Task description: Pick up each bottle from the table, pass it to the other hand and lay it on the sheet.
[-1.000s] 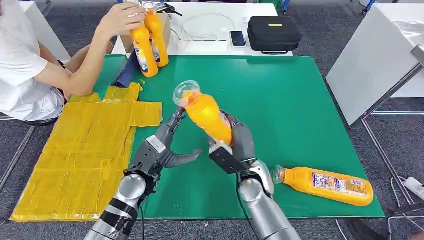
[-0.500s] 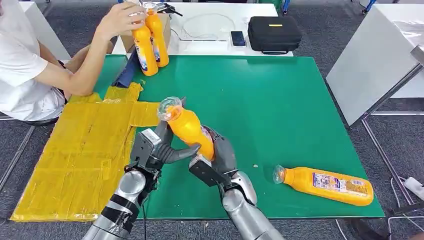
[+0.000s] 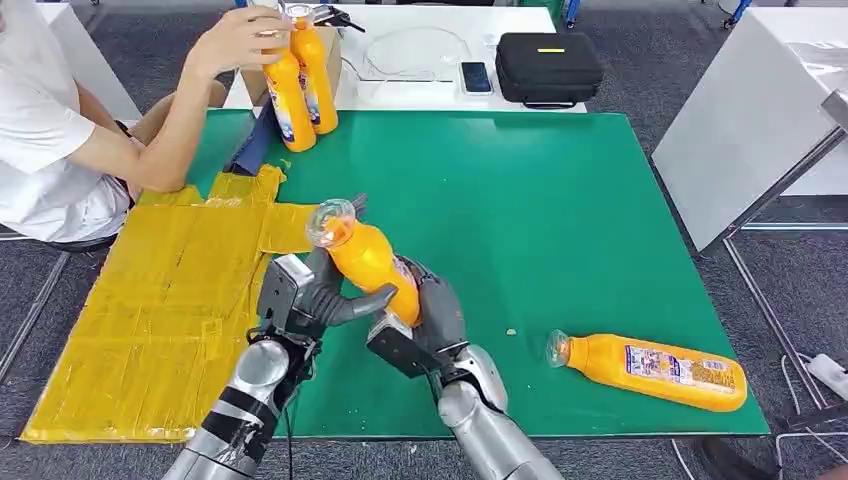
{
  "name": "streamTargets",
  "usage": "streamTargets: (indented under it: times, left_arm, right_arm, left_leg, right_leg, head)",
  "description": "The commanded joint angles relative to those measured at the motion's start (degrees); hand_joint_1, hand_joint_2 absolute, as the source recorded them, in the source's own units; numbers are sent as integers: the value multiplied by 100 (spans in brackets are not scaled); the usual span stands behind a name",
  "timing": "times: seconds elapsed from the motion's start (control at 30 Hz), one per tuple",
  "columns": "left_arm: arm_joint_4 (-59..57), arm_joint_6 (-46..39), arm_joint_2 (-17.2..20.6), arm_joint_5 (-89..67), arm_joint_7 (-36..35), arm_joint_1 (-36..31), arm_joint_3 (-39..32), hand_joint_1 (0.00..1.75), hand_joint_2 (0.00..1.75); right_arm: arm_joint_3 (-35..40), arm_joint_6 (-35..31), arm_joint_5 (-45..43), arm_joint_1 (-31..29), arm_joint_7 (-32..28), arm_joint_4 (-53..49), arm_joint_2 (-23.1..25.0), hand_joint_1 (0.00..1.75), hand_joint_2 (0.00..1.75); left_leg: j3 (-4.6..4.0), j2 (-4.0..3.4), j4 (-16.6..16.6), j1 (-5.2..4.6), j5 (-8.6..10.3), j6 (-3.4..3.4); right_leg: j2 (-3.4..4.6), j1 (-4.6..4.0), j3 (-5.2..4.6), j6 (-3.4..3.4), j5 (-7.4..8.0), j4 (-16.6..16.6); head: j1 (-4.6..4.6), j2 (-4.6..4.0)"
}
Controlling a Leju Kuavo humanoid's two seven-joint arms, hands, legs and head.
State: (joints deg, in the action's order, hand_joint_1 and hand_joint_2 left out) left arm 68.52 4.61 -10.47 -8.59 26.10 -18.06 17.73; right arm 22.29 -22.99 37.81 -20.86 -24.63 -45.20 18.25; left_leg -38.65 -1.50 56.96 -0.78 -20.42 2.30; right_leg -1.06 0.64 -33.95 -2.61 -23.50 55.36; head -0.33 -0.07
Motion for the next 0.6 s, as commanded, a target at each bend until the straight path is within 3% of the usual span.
streamTargets:
  times: [0.03,0.53,0.57,0.6]
  left_arm:
    - [-505,58,53,56,-5,-318,82,175,175]
    - [-477,63,65,157,12,-293,44,175,175]
    - [-481,59,69,157,12,-284,38,175,175]
    - [-470,41,74,166,14,-266,13,175,175]
  right_arm:
    - [490,-36,-20,-194,-105,446,0,175,175]
    - [387,-327,-339,3,-256,-108,-76,175,175]
    - [353,-377,-380,49,-275,-226,-74,122,175]
    - [290,-448,-481,140,-324,-418,-65,0,175]
  left_leg:
    - [25,12,4,7,-12,-18]
    - [15,13,1,5,-6,-12]
    - [27,19,7,7,-15,-19]
    - [22,15,4,7,-11,-16]
  right_leg:
    - [5,-3,25,10,-10,1]
    - [-1,-2,15,7,-6,-1]
    - [0,-2,28,11,-15,5]
    - [1,-2,23,9,-10,1]
  head:
    - [0,0]
    - [-2,0]
    - [0,0]
    - [0,0]
